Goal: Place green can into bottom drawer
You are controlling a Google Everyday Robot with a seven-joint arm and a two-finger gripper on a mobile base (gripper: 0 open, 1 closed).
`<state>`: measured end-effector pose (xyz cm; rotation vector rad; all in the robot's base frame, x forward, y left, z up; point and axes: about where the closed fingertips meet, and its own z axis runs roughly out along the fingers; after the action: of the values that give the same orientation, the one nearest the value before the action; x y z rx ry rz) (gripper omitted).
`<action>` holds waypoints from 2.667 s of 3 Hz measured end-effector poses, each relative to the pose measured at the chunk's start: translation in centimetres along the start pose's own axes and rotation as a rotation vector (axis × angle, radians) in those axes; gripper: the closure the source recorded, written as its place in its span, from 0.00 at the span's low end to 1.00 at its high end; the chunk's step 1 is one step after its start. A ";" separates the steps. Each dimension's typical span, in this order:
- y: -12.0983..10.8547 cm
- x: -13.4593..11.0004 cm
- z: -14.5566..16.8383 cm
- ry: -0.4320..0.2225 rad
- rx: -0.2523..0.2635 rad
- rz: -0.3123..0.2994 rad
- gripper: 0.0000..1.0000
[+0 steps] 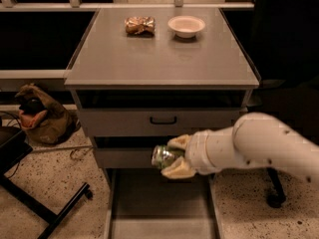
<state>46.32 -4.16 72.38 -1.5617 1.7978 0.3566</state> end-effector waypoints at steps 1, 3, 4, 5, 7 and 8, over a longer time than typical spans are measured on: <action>5.5 5.8 8.3 -0.025 -0.079 0.114 1.00; 8.6 9.3 16.1 -0.087 -0.121 0.198 1.00; 8.6 9.3 16.1 -0.087 -0.121 0.198 1.00; 8.8 11.2 18.4 -0.086 -0.119 0.215 1.00; 8.9 16.6 27.1 -0.099 -0.124 0.236 1.00; 10.3 18.8 30.0 -0.109 -0.171 0.281 1.00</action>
Offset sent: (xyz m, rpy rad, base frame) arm -0.0256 0.0780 -0.2688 0.2090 0.2184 -0.0312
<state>46.44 3.01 36.23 -1.3710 1.9444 0.7322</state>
